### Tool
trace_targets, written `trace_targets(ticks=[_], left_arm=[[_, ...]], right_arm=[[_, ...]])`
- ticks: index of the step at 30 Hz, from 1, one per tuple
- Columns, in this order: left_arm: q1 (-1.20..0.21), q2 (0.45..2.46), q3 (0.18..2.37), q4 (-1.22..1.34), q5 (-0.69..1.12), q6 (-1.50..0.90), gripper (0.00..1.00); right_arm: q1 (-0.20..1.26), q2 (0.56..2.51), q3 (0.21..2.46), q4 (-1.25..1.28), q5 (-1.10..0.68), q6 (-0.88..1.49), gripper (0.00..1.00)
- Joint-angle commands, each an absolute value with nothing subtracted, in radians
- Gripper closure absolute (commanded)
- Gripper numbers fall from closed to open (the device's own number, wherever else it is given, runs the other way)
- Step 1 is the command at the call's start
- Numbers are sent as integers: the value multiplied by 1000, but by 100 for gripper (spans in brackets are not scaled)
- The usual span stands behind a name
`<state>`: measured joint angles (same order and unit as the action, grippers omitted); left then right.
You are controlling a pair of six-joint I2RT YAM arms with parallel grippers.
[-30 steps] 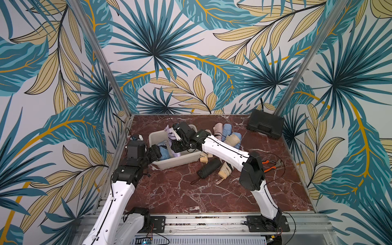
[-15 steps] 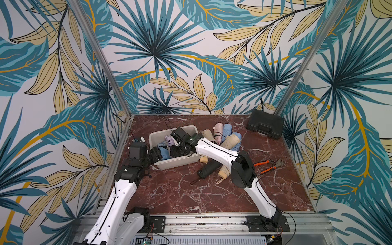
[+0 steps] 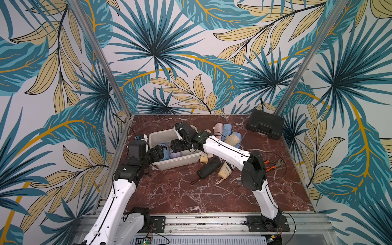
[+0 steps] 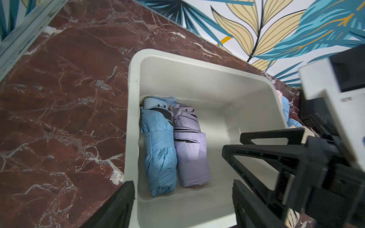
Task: Put the umbrella into the storage box
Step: Place the umbrella in the storage box, then pick up the umbrella from the center of the board.
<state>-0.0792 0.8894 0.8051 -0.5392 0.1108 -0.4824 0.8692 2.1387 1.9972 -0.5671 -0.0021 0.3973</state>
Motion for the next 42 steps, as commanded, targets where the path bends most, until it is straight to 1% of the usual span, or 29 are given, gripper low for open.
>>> trace_targets(ticks=[1, 4, 6, 15, 18, 22, 23, 26, 28, 31, 35, 39, 42], left_arm=[[-74, 838, 833, -496, 226, -394, 17], [-77, 813, 838, -455, 354, -353, 16], [-93, 815, 853, -454, 408, -338, 16], [-328, 885, 947, -536, 386, -216, 13], [-444, 903, 961, -549, 324, -164, 13], [-640, 949, 983, -549, 205, -78, 12], [-686, 963, 987, -542, 171, -62, 12], [-829, 1030, 994, -503, 57, -24, 12], [-919, 1093, 1004, -480, -67, -9, 12], [-1012, 1211, 1033, -477, -201, -11, 13], [-1088, 1392, 1127, -567, -365, -12, 14], [-1093, 1569, 1260, -677, -395, -56, 14], [-1092, 1682, 1350, -732, -413, -46, 14]], right_arm=[[864, 2003, 1905, -416, 38, 305, 29], [863, 1915, 1845, -412, 44, 243, 28], [859, 1847, 1784, -403, 52, 209, 28], [838, 1534, 1480, -433, 159, 96, 28], [818, 1430, 1387, -459, 196, 91, 28], [811, 1302, 1273, -492, 257, 98, 27], [780, 1276, 1252, -500, 277, 102, 26], [772, 1186, 1169, -508, 353, 121, 26], [770, 1123, 1116, -508, 406, 135, 25], [767, 1043, 1057, -519, 492, 153, 23], [764, 957, 990, -531, 605, 160, 21], [748, 896, 932, -554, 672, 194, 19], [725, 855, 892, -563, 676, 228, 18]])
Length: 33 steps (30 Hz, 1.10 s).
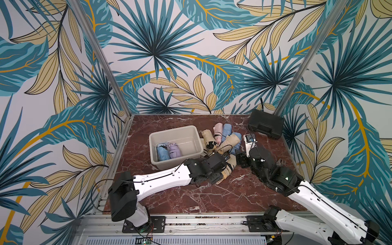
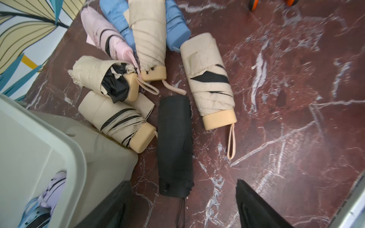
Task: Put the umbrella into the storage box
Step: Pick up the umbrella from the center of the board.
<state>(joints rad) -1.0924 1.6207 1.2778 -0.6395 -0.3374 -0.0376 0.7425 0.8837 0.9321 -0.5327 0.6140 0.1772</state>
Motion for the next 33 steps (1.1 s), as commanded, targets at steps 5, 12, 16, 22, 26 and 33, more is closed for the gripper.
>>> trace_targets(ticks=[5, 12, 16, 22, 26, 33], left_arm=[[-1079, 1827, 1472, -813, -398, -43, 14], [-1043, 1904, 1496, -828, -331, -63, 15], [-1021, 1936, 1491, -826, -327, -59, 19], [-995, 1969, 1481, -778, -270, -43, 24], [-974, 1975, 1449, -734, -210, -44, 27], [-971, 1992, 1416, -702, -190, -22, 40]], right_arm=[[674, 777, 835, -574, 669, 281, 16], [601, 704, 802, -604, 649, 331, 16], [597, 702, 818, -617, 649, 324, 16], [594, 686, 830, -633, 662, 314, 16], [594, 666, 830, -650, 680, 317, 16], [594, 674, 850, -659, 677, 324, 16]])
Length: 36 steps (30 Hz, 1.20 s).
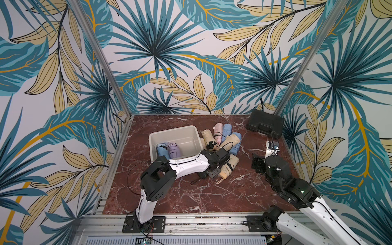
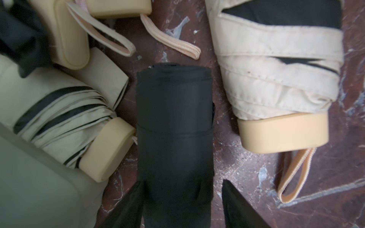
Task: Put the umbrella into the storage box
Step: Pick up the umbrella from the center of the board.
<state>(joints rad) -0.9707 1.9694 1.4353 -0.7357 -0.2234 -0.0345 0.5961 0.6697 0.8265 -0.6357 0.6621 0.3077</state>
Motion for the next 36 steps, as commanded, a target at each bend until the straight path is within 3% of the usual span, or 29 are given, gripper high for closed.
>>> trace_targets(ticks=[1, 11, 23, 25, 28, 31, 36], left_arm=[[-971, 1990, 1410, -704, -182, -17, 42], [-1018, 1878, 1256, -747, -106, 41, 55], [-1094, 1784, 1112, -792, -26, 64, 58], [-1093, 1757, 1113, -781, -26, 67, 54], [-1093, 1703, 1107, -743, -32, 58, 34], [-1091, 1625, 1082, -688, -43, 38, 22], [-1092, 1429, 993, -569, -36, -10, 16]], right_arm=[[595, 678, 856, -662, 675, 323, 16], [593, 685, 856, -660, 671, 329, 16], [594, 722, 861, -626, 646, 312, 16], [593, 730, 869, -622, 642, 307, 16], [594, 737, 886, -621, 637, 293, 15], [594, 741, 909, -621, 636, 274, 15], [594, 762, 954, -617, 633, 229, 14]])
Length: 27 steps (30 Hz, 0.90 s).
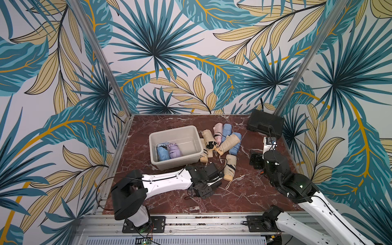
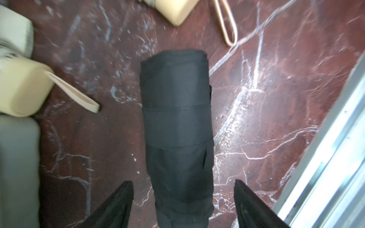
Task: Put the umbrella into the storage box
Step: Pick up the umbrella from the center of the board.
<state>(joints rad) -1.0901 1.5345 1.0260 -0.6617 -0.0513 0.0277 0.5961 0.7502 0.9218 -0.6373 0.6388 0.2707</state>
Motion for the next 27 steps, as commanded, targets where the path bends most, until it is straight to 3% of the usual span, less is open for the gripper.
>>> trace_targets(ticks=[1, 7, 15, 23, 27], left_arm=[[-1091, 1375, 971, -535, -33, -28, 15], [-1074, 1041, 831, -332, -76, -174, 12], [-908, 684, 687, -193, -138, -361, 5], [-700, 645, 768, -352, -183, -437, 0], [-552, 669, 807, -394, -143, -468, 0]], right_arm=[[595, 772, 966, -616, 631, 216, 14], [593, 831, 1015, -586, 593, 184, 13], [594, 938, 1060, -518, 437, 145, 13], [595, 1070, 1104, -467, 225, 30, 13], [595, 1121, 1111, -463, 32, -90, 13]])
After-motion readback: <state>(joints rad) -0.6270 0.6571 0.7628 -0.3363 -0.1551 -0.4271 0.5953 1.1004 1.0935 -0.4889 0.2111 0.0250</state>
